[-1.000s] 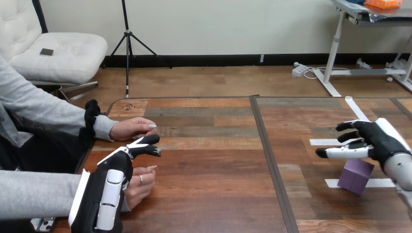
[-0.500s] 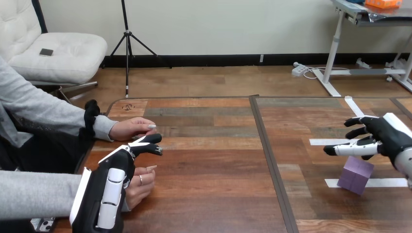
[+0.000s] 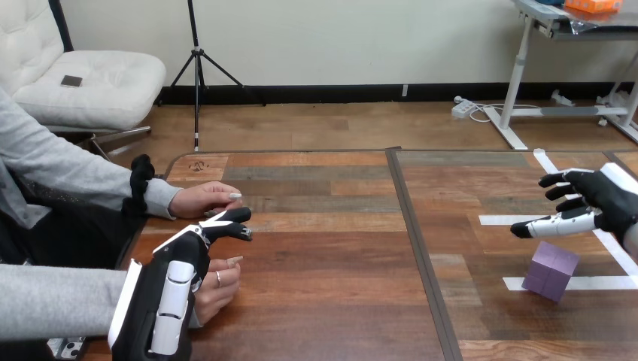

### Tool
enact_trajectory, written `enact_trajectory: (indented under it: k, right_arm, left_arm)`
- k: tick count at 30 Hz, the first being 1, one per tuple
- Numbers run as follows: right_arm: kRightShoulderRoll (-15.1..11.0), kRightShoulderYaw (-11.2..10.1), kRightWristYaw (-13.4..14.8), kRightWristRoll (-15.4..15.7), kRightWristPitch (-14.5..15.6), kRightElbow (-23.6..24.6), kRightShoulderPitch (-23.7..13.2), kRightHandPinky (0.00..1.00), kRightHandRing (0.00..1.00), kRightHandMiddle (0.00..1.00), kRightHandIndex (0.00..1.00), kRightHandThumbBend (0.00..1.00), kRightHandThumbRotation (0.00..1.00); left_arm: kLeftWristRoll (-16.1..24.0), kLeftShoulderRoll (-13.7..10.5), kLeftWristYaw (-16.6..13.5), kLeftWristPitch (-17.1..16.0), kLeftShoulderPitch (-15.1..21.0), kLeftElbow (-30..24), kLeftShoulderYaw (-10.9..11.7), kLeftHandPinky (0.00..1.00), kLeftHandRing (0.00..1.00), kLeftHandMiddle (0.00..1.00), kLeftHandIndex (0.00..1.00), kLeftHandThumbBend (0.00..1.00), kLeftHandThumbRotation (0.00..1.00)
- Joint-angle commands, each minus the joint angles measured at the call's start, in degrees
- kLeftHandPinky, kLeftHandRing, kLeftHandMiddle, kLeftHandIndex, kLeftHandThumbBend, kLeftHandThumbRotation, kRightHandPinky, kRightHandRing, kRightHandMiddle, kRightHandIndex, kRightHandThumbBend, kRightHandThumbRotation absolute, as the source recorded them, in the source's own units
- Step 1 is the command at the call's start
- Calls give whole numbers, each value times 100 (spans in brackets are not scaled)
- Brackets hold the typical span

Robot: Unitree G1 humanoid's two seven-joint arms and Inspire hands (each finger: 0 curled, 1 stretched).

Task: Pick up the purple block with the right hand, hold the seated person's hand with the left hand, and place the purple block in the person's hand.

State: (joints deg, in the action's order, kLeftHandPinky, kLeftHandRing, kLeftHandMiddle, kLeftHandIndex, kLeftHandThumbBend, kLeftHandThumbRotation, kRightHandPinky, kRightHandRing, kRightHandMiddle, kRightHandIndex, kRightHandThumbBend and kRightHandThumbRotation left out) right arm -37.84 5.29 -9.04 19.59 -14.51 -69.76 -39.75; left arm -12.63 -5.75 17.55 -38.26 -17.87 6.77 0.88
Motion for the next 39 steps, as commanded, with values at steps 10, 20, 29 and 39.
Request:
enact_trajectory:
  k: [10, 20, 29, 39]
  right_arm:
    - [-335, 111, -108, 130, -204, 560, -428, 55, 70, 75, 80, 100, 22]
    - [-342, 86, -76, 128, -158, 706, -273, 54, 70, 76, 81, 100, 20]
    - [-338, 40, -91, 66, -254, 812, -95, 48, 62, 68, 81, 100, 18]
    - [-319, 95, -84, 115, -314, 949, 125, 63, 77, 79, 81, 100, 18]
  left_arm:
    - [8, 19, 24, -89, 304, -13, 47, 94, 85, 78, 57, 55, 100]
    - [11, 41, 5, -124, 319, 13, 59, 93, 84, 77, 57, 55, 100]
    - [20, 18, 7, -106, 302, -23, 58, 92, 84, 77, 57, 55, 100]
    - [-1, -15, 49, -100, 334, 2, 71, 92, 84, 77, 57, 55, 100]
